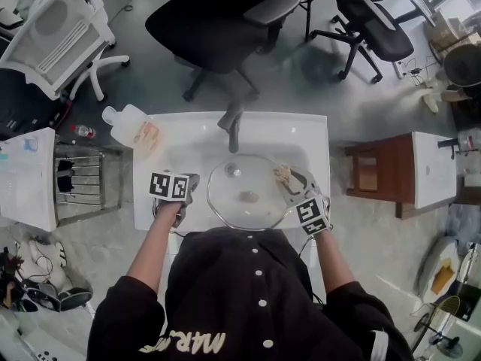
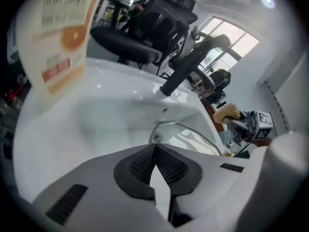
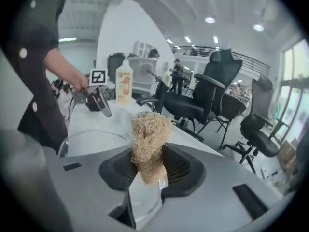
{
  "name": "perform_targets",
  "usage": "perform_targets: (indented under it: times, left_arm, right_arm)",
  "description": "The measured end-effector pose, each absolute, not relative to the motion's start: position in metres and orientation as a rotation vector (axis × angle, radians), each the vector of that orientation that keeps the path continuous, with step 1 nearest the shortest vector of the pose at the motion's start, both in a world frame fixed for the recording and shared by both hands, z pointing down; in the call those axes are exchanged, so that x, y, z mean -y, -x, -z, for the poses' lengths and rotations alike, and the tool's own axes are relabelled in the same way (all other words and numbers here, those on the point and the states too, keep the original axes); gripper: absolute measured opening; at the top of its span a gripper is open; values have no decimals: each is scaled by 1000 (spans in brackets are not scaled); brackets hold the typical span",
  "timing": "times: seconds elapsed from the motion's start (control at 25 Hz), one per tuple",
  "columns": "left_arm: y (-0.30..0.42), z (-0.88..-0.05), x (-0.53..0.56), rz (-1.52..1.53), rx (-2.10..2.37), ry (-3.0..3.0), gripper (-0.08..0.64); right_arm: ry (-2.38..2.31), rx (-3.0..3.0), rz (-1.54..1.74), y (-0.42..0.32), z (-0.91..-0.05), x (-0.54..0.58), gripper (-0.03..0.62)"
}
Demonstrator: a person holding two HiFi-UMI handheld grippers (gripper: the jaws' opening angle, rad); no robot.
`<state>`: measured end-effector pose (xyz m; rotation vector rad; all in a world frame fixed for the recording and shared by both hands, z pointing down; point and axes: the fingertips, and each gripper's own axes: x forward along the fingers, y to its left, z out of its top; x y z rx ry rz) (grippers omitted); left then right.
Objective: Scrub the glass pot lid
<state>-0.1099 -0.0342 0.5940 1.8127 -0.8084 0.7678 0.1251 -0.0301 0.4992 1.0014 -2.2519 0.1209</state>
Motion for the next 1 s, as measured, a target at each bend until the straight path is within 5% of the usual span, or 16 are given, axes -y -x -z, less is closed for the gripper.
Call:
perform_targets:
  times: [0.32, 1.0]
  left_arm:
    - [102, -459, 70, -635, 1231, -2381, 26]
    - [125, -287, 52, -183, 1545, -2575, 26]
  right_arm:
    - [-1432, 2443, -233, -141, -403, 56, 143]
    - [-1838, 2542, 149, -176, -243, 37, 144]
